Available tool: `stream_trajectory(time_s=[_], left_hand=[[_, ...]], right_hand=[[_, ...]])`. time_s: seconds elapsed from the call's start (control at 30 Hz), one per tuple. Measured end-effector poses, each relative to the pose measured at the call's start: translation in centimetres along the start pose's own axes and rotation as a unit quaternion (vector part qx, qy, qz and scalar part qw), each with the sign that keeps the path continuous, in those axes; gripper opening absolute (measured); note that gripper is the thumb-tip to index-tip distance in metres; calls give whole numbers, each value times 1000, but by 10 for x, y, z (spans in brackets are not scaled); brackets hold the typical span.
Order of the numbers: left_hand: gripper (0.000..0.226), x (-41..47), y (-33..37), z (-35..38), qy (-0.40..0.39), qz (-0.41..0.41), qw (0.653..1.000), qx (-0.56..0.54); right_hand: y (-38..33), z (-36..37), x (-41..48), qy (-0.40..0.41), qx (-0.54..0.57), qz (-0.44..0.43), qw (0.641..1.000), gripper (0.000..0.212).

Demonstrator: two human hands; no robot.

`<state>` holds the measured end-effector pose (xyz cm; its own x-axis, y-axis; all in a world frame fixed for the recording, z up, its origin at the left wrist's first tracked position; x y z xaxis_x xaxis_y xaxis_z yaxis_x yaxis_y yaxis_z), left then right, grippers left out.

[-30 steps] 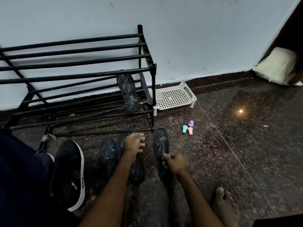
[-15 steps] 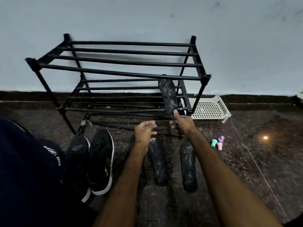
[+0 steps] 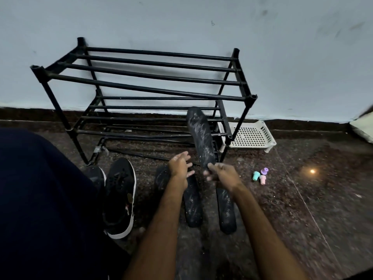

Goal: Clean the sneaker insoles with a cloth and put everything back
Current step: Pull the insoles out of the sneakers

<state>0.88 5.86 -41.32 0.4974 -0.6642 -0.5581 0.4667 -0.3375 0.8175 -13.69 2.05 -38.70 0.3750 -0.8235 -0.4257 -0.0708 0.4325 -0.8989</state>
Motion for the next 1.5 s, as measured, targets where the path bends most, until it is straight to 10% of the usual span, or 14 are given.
stream_trajectory(time_s=[0.47,0.9,1.5], left_hand=[[78,-25,-68,43,-41,-79,995,52],[72,-57,-135,147,-222,-110,938,244],[26,-39,-163,144,-189,-69,899,389]], right_hand=[[89,-110,-87,-52,-103,119,986,28],[157,-188,-108,77,-22,186,979,33],[188,-225,-72,116,-238,236,935,46]])
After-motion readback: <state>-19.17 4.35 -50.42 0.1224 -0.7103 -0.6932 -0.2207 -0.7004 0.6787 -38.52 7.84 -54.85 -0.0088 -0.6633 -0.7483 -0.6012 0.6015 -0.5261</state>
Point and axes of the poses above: each hand's wrist, its own x-axis towards the middle knuckle, its own z-axis out of the palm, y = z × x, the point moved 3 cm from there along x, towards the middle knuckle, and after that the axes turned 11 degrees about x, right-handed, at the moved point
